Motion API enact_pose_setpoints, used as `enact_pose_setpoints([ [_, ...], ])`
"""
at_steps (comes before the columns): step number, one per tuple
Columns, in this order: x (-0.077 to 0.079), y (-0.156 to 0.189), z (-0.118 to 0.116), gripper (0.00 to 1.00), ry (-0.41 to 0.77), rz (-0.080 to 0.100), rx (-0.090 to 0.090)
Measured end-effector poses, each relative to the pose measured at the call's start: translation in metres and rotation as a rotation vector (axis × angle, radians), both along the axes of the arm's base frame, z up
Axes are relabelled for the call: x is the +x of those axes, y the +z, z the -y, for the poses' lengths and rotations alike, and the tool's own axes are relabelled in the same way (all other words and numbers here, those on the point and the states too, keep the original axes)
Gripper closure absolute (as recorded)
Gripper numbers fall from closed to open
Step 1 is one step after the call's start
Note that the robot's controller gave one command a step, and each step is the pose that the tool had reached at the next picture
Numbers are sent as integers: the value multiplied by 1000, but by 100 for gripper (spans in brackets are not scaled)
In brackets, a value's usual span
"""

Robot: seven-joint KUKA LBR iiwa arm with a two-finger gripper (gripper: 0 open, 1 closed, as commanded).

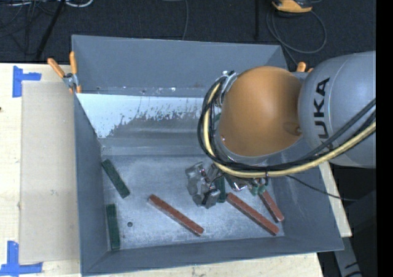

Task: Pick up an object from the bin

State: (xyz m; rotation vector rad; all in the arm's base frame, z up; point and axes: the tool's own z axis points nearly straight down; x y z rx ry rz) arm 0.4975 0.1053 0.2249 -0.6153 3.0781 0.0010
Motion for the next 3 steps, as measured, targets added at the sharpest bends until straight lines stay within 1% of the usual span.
enact_pose_setpoints([
  [1, 0, -1, 0, 0, -3, -1, 0],
  [2, -12, -157, -81, 0, -63, 1, 1],
  [3, 36, -65, -42, 0, -67, 7, 2],
])
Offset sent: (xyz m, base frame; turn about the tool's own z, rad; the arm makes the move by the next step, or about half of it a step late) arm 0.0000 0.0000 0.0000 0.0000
